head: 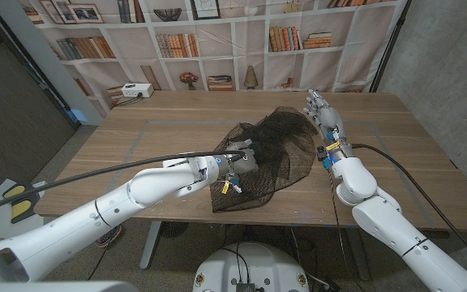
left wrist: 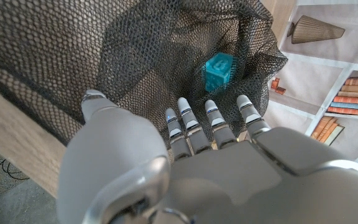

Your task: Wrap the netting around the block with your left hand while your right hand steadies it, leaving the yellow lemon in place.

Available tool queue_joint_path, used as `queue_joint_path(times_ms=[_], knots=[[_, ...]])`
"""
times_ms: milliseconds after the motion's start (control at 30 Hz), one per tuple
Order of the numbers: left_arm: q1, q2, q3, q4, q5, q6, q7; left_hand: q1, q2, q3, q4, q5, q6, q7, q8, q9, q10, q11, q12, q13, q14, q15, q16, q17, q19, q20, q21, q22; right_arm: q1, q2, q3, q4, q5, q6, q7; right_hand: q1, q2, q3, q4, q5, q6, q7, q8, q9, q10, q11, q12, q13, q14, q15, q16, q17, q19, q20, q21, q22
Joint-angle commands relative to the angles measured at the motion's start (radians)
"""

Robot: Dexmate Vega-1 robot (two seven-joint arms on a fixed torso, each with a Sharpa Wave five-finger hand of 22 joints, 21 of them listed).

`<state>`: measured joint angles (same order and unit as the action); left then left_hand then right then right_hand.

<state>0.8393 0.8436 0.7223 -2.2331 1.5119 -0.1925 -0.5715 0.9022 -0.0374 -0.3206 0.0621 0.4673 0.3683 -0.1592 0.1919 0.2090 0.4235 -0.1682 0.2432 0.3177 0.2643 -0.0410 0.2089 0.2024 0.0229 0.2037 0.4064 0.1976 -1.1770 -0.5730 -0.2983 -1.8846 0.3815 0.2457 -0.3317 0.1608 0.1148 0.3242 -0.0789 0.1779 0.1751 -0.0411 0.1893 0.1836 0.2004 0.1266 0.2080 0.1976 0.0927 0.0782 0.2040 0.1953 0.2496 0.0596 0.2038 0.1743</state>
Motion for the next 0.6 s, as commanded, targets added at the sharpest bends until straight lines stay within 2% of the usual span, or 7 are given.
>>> queue_joint_path(times_ms=[33, 233, 333, 433, 500, 533, 600], knots=[[-0.027, -0.004, 0.049, 0.106, 0.048, 0.011, 0.146, 0.018, 0.010, -0.001, 0.003, 0.008, -0.014, 0.001, 0.000, 0.003, 0.015, -0.009, 0.007, 0.003, -0.002, -0.059, 0.004, 0.002, 0.004, 0.000, -0.001, 0.004, 0.026, 0.004, -0.007, 0.023, 0.004, -0.002, 0.010, 0.002, -0.003, 0.005, 0.001, 0.004, 0.000, -0.002, 0.004, 0.003, 0.005, -0.004, -0.003, 0.003, 0.007, 0.002, -0.001, 0.002, 0.007, -0.004, 0.005, 0.005], [-0.038, 0.001, 0.067, 0.136, 0.053, 0.018, 0.205, 0.096, 0.054, 0.025, -0.014, -0.008, 0.182, -0.036, 0.073, 0.006, 0.192, -0.045, 0.113, 0.038, 0.104, -0.135, 0.024, 0.004, 0.060, -0.046, 0.011, 0.007, 0.033, 0.001, -0.008, 0.028, 0.004, -0.010, 0.009, 0.002, -0.004, 0.005, 0.001, 0.004, -0.001, -0.003, 0.003, 0.003, 0.004, -0.003, -0.003, 0.003, 0.007, 0.002, -0.002, 0.002, 0.006, -0.004, 0.004, 0.005], [-0.047, -0.004, 0.078, 0.155, 0.055, 0.021, 0.208, 0.181, 0.103, 0.069, -0.048, -0.031, 0.323, -0.040, 0.131, 0.007, 0.301, -0.047, 0.180, 0.067, 0.188, -0.165, 0.038, 0.014, 0.104, -0.083, 0.026, 0.008, 0.035, -0.001, -0.008, 0.027, -0.004, -0.017, 0.002, 0.003, -0.005, 0.006, 0.001, 0.004, -0.004, -0.004, 0.002, 0.003, 0.004, -0.003, -0.003, 0.003, 0.007, 0.002, -0.002, 0.002, 0.005, -0.004, 0.004, 0.005], [-0.054, -0.007, 0.086, 0.169, 0.049, 0.024, 0.214, 0.248, 0.151, 0.116, -0.079, -0.077, 0.480, -0.025, 0.200, 0.008, 0.406, -0.043, 0.236, 0.091, 0.266, -0.178, 0.047, 0.020, 0.133, -0.105, 0.038, 0.008, 0.038, -0.002, -0.007, 0.028, -0.006, -0.021, -0.002, 0.003, -0.006, 0.005, 0.000, 0.004, -0.006, -0.005, 0.002, 0.003, 0.002, -0.004, -0.004, 0.003, 0.006, 0.001, -0.003, 0.002, 0.004, -0.005, 0.003, 0.005], [-0.056, -0.007, 0.089, 0.175, 0.052, 0.032, 0.230, 0.316, 0.206, 0.178, -0.111, -0.119, 0.586, -0.016, 0.249, 0.008, 0.498, -0.046, 0.277, 0.107, 0.340, -0.186, 0.065, 0.030, 0.159, -0.118, 0.048, 0.008, 0.041, -0.002, -0.008, 0.032, -0.005, -0.022, 0.000, 0.003, -0.007, 0.006, 0.000, 0.004, -0.006, -0.007, 0.002, 0.003, 0.000, -0.006, -0.005, 0.003, 0.005, 0.000, -0.003, 0.001, 0.003, -0.007, 0.002, 0.005], [-0.058, -0.007, 0.089, 0.178, 0.047, 0.034, 0.233, 0.326, 0.210, 0.189, -0.117, -0.130, 0.607, -0.014, 0.259, 0.008, 0.514, -0.047, 0.283, 0.111, 0.353, -0.189, 0.067, 0.032, 0.168, -0.124, 0.052, 0.008, 0.043, -0.001, -0.008, 0.033, -0.004, -0.024, 0.000, 0.003, -0.007, 0.006, 0.000, 0.004, -0.007, -0.008, 0.001, 0.003, 0.000, -0.007, -0.005, 0.003, 0.004, -0.002, -0.004, 0.001, 0.002, -0.008, 0.002, 0.005], [-0.056, -0.007, 0.090, 0.183, 0.050, 0.049, 0.257, 0.400, 0.220, 0.258, -0.156, -0.172, 0.675, 0.009, 0.286, 0.000, 0.585, -0.049, 0.308, 0.126, 0.419, -0.193, 0.091, 0.047, 0.199, -0.147, 0.066, 0.009, 0.048, -0.001, -0.010, 0.035, -0.004, -0.028, 0.001, 0.003, -0.008, 0.006, -0.001, 0.004, -0.007, -0.008, 0.001, 0.003, -0.001, -0.007, -0.005, 0.003, 0.004, -0.001, -0.004, 0.001, 0.002, -0.008, 0.002, 0.005]])
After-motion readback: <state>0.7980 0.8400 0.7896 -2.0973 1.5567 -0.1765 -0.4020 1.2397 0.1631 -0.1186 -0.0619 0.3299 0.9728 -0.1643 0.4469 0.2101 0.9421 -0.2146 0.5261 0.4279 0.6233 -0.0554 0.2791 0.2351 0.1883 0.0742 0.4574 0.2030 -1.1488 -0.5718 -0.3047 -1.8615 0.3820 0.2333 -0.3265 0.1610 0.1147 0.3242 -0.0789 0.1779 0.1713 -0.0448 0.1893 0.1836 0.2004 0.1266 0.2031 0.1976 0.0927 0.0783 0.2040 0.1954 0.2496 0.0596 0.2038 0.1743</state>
